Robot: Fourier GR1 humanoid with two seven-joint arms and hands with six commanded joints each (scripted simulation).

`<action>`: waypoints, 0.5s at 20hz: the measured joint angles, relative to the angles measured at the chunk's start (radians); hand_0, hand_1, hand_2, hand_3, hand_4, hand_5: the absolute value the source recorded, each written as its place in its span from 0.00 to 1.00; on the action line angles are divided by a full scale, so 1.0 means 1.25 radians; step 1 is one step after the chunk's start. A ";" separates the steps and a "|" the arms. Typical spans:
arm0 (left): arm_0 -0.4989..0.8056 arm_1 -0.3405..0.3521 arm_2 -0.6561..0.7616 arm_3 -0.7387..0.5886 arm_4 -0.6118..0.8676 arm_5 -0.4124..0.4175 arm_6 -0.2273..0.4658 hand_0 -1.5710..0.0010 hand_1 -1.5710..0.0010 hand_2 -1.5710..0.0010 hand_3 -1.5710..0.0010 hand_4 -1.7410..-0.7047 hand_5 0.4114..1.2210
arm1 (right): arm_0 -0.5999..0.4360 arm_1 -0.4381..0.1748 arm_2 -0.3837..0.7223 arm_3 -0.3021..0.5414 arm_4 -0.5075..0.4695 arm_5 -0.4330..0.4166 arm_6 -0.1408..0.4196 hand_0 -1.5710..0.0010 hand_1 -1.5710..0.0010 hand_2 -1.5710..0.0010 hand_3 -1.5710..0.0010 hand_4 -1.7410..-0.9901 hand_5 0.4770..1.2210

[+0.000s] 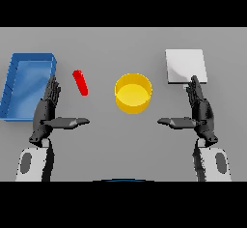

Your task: Pick up the red beaker and tilt it to pour out 1 green nut into yellow bowl. Pick up the yellow bowl and place it on the metallic measuring scale.

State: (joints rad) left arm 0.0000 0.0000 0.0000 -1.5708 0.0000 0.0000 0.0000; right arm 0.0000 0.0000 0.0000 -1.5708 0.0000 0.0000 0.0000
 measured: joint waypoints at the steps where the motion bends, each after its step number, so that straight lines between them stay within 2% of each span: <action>1: 0.002 0.000 -0.001 -0.001 0.000 0.000 -0.002 1.00 1.00 1.00 1.00 0.58 0.31 | -0.001 0.000 0.000 0.000 -0.001 -0.001 0.000 1.00 1.00 1.00 1.00 0.89 0.14; 6: 0.020 0.000 -0.006 -0.013 0.000 -0.004 -0.008 1.00 1.00 1.00 1.00 0.58 0.31 | -0.004 -0.004 -0.004 0.005 -0.004 0.002 -0.004 1.00 1.00 1.00 1.00 0.89 0.14; 7: 0.063 0.020 -0.042 -0.066 -0.042 -0.014 -0.049 1.00 1.00 1.00 1.00 0.58 0.31 | 0.013 -0.045 0.021 -0.027 0.076 -0.018 -0.065 1.00 1.00 1.00 1.00 0.89 0.13; 8: 0.097 0.029 -0.073 -0.112 -0.075 -0.016 -0.055 1.00 1.00 1.00 1.00 0.58 0.31 | 0.027 -0.056 0.051 -0.047 0.138 -0.035 -0.083 1.00 1.00 1.00 1.00 0.90 0.13; 10: 0.113 0.049 -0.094 -0.162 -0.102 -0.018 -0.006 1.00 1.00 1.00 1.00 0.58 0.31 | 0.058 -0.066 0.083 -0.081 0.201 -0.050 -0.095 1.00 1.00 1.00 1.00 0.89 0.14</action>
State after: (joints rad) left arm 0.1415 0.0609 -0.1176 -1.7728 -0.1278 -0.0225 -0.0074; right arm 0.0726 -0.0825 0.1043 -1.6721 0.2513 -0.0631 -0.1185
